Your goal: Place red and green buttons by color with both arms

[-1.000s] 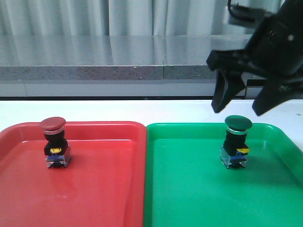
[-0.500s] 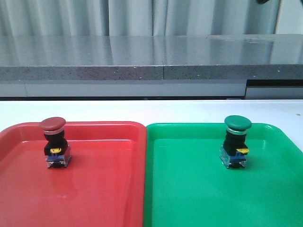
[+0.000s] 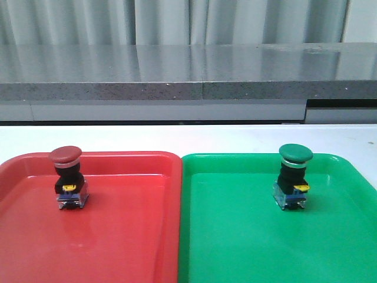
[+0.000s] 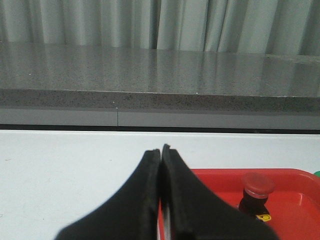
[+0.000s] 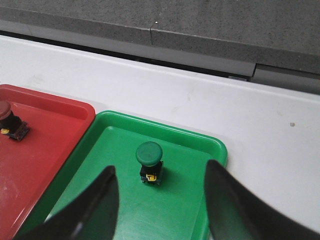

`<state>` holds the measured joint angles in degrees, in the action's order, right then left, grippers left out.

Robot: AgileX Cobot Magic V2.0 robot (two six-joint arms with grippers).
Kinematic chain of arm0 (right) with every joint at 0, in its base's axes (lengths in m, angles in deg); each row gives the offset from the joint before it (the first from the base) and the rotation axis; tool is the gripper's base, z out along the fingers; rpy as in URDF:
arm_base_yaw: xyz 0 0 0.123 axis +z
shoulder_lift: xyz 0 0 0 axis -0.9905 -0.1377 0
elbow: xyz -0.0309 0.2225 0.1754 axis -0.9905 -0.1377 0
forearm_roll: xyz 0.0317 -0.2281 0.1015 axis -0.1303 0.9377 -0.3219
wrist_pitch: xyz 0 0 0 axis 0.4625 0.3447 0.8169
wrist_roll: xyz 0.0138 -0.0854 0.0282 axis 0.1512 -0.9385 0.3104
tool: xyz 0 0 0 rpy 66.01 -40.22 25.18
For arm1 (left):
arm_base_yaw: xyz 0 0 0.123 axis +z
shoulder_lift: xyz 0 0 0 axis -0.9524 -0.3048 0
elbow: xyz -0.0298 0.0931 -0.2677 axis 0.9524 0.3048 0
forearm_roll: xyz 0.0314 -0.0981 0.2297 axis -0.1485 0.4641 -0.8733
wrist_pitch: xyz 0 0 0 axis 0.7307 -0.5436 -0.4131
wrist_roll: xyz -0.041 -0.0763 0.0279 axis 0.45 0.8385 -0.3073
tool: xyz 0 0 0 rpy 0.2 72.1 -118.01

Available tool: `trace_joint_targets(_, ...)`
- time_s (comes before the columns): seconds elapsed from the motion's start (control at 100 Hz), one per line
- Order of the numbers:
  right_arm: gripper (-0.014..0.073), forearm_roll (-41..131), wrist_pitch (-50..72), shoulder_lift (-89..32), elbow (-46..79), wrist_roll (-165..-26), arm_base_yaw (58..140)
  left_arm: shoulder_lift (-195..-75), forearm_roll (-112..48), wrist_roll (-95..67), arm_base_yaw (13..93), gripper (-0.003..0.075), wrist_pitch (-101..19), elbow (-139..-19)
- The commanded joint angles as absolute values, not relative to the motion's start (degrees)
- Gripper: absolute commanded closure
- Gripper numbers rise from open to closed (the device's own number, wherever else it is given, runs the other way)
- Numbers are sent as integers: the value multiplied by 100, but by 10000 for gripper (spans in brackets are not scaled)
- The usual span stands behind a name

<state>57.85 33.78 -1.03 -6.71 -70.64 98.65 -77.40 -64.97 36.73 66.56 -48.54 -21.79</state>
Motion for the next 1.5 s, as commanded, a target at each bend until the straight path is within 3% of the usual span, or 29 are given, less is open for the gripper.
trace_joint_targets(0.0,356,5837,3005,115,-685,-7093,9872,-7564,-6487,3689,6664,739,-5323,-1936)
trace_joint_targets(0.27,669,5837,3162,235,-765,-7093,9872,-7564,-6487,3689,6664,739,-5323,-1936)
trace_joint_targets(1.19,662,5906,3134,235,-784,-7099,9872,-7564,-6487,3689,6664,739,-5323,-1936)
trace_joint_targets(1.49,662,6153,1614,1122,-1939,-7094,9514,-7564,-6487,3689,6664,739,-5323,-1936)
